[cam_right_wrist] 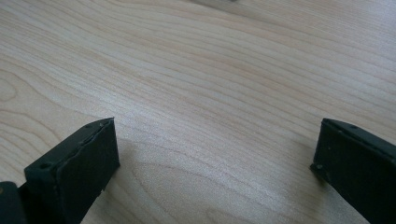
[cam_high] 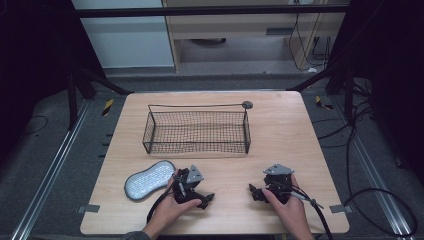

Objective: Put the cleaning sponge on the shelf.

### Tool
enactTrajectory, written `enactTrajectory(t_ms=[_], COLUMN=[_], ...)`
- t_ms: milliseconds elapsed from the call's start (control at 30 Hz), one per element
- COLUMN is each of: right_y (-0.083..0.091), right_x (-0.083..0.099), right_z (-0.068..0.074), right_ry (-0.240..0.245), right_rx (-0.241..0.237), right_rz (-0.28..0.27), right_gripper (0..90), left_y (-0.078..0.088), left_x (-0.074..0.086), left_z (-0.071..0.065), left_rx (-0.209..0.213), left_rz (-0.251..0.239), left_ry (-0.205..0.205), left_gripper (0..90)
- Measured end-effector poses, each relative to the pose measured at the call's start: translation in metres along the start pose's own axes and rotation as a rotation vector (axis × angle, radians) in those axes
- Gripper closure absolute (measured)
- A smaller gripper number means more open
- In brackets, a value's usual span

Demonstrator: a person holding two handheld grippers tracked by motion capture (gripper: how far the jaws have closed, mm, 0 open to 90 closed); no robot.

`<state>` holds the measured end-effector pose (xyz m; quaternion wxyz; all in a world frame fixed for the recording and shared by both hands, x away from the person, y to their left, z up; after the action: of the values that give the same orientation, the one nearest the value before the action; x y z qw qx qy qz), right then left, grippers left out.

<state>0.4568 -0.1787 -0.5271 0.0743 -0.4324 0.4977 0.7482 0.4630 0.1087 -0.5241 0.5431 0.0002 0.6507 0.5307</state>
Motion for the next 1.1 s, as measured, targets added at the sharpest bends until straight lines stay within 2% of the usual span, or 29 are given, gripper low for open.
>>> enactTrajectory(t_ms=[133, 200, 233, 467, 667, 733, 933, 1100], right_y=[0.000, 0.000, 0.000, 0.001, 0.001, 0.001, 0.002, 0.002], right_x=[0.000, 0.000, 0.000, 0.001, 0.002, 0.002, 0.002, 0.002], right_z=[0.000, 0.000, 0.000, 0.001, 0.001, 0.001, 0.001, 0.000], right_ry=[-0.001, -0.001, -0.001, 0.010, 0.014, 0.015, 0.020, 0.025], right_rx=[0.002, 0.002, 0.002, -0.010, -0.015, -0.015, -0.018, -0.023], right_rz=[-0.001, -0.001, -0.001, 0.001, 0.001, 0.002, 0.003, 0.004], right_gripper=[0.4, 0.4, 0.4, 0.4, 0.3, 0.3, 0.4, 0.4], left_y=[0.005, 0.011, 0.013, 0.036, 0.044, 0.046, 0.053, 0.062], left_x=[0.001, -0.001, -0.002, -0.012, -0.012, -0.011, -0.005, 0.004], left_z=[0.003, 0.007, 0.008, 0.022, 0.035, 0.041, 0.058, 0.070], left_rx=[-0.005, 0.003, 0.004, -0.014, -0.013, -0.016, -0.051, -0.055], left_rz=[-0.004, -0.028, -0.029, -0.021, 0.006, 0.007, 0.057, 0.087], left_ry=[-0.011, 0.007, 0.003, -0.073, -0.107, -0.093, -0.107, -0.101], left_gripper=[2.5, 2.4, 2.4, 2.8, 2.8, 2.8, 3.2, 3.2])
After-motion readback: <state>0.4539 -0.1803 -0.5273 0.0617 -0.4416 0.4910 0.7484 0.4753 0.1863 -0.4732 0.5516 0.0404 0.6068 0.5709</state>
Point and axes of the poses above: each handheld gripper's, and its own axes: y roughly backward along the jaws, x roughly out of its underside, z roughly to its left, the point moved 2 cm from there along -y, roughly forward along the jaws, and after that the axes turned 11 degrees about -x, right-handed, at the moved point
